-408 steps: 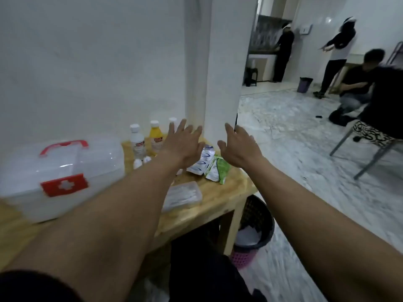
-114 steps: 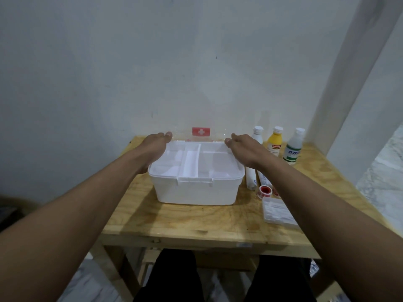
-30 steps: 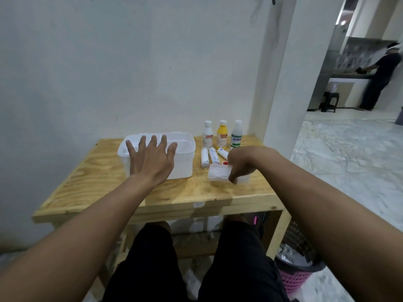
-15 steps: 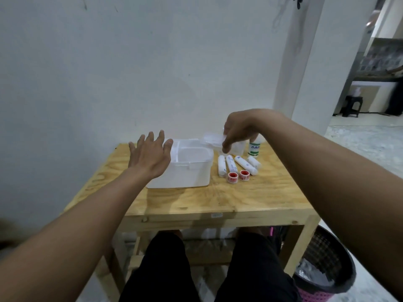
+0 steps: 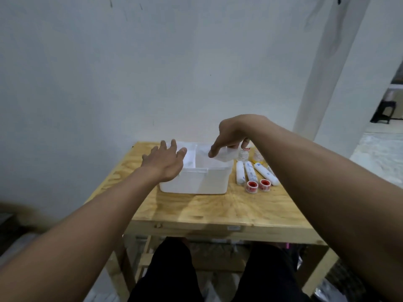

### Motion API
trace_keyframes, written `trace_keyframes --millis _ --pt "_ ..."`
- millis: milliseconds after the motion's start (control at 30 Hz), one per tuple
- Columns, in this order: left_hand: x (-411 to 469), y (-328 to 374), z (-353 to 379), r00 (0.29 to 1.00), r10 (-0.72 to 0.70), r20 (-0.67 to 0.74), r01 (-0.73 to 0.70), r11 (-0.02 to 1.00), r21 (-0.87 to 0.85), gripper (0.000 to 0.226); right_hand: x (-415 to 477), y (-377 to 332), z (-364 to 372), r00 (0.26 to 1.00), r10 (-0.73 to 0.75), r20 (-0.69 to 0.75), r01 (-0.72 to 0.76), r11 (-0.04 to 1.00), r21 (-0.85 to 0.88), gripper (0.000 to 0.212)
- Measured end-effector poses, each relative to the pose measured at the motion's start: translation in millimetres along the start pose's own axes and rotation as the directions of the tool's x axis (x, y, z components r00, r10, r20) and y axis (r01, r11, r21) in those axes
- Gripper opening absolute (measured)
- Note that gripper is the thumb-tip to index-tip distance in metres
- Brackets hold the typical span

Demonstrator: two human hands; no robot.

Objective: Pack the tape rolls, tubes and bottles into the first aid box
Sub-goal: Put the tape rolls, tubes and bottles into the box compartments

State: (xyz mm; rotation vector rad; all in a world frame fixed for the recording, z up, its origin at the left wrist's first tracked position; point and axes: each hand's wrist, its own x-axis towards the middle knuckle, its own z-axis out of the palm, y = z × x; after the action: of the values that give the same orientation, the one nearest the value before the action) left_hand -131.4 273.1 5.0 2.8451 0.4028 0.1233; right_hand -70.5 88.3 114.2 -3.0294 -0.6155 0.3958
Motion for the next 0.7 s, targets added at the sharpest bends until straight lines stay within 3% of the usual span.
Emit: trace_keyframes --millis 133,367,700 --pt "1 0 0 1.0 -0.004 0.006 0.004 1.0 0.005 0.069 10 -8 4 0.999 -0.012 0.043 0.012 1.0 0.005 0.048" --pt "3 2 -5 0.998 -0.022 0.063 0.022 1.0 -0.009 0.072 21 -11 0 0.991 0.06 0.119 -0.062 0.998 0.015 0.061" --pt "8 3 -2 1.0 -0.018 0.014 0.018 0.999 -0.033 0.067 41 -27 26 0.967 0.126 0.22 -0.124 0.992 -0.02 0.075"
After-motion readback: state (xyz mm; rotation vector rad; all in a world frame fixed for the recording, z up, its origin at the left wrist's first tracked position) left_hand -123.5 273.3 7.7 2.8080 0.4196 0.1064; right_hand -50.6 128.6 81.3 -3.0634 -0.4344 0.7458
